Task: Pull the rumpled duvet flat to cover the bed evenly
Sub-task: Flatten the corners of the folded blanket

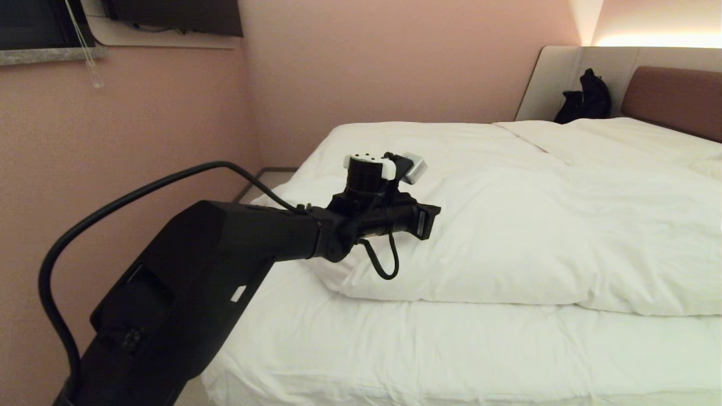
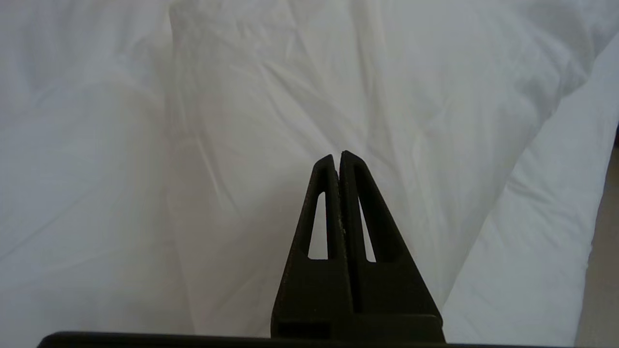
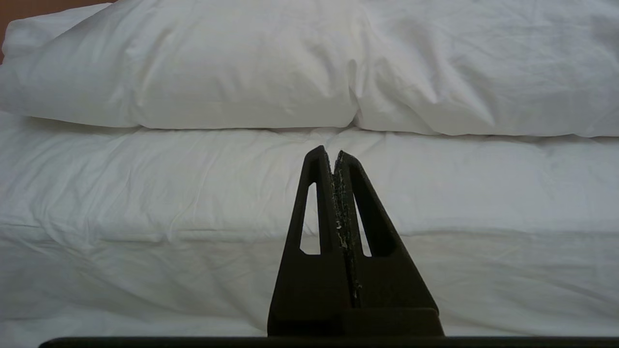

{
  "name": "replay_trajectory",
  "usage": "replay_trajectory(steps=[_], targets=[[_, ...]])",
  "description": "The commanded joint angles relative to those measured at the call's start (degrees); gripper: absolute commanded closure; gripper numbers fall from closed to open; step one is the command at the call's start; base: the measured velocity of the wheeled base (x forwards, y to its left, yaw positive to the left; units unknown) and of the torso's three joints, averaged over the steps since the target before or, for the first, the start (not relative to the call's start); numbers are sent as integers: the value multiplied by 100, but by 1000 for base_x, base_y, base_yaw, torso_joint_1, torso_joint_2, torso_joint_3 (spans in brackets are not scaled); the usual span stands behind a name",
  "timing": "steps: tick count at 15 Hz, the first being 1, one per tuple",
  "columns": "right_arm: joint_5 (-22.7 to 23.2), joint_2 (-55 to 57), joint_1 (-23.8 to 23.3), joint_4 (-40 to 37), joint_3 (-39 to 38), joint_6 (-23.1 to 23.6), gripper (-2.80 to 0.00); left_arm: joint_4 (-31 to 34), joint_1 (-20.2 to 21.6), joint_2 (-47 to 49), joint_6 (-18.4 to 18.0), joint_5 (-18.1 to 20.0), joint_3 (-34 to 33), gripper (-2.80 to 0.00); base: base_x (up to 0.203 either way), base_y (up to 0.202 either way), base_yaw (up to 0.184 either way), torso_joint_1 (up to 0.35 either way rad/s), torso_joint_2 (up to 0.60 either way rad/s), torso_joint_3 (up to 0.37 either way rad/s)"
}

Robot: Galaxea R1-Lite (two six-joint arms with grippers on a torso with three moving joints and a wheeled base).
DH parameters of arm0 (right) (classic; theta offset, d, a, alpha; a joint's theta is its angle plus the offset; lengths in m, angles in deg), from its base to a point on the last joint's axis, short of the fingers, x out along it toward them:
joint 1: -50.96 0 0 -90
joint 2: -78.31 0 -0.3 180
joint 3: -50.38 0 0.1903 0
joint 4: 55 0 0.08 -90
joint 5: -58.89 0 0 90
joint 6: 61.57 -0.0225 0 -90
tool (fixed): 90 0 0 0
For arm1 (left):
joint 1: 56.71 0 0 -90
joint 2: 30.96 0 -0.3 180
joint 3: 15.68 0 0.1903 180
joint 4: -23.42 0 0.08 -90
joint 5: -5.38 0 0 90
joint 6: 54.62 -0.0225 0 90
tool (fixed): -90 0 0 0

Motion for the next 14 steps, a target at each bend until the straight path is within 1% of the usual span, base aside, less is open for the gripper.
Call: replay_trajectory(steps=[1,2,7,8,10,11,14], targets=[[-1,7,0,3,0,0,0,254,-1,-14,-202,6,3,0,0,0,0,0,0,0],[-1,7,0,3,0,0,0,259,7,32,-319,1,4,0,0,0,0,0,0,0],[-1,7,0,3,0,-9,0,234,-1,58,-500,-7,56,0,0,0,0,0,0,0],[-1,7,0,3,0,0,0,181,7,98,-581,-9,56,0,0,0,0,0,0,0],[-1,7,0,3,0,0,0,-453,8,282,-720,-13,56,0,0,0,0,0,0,0],[-1,7,0,3,0,0,0,-616,8,364,-737,-32,56,0,0,0,0,0,0,0],[-1,7,0,3,0,0,0,-556,8,383,-737,-44,56,0,0,0,0,0,0,0]])
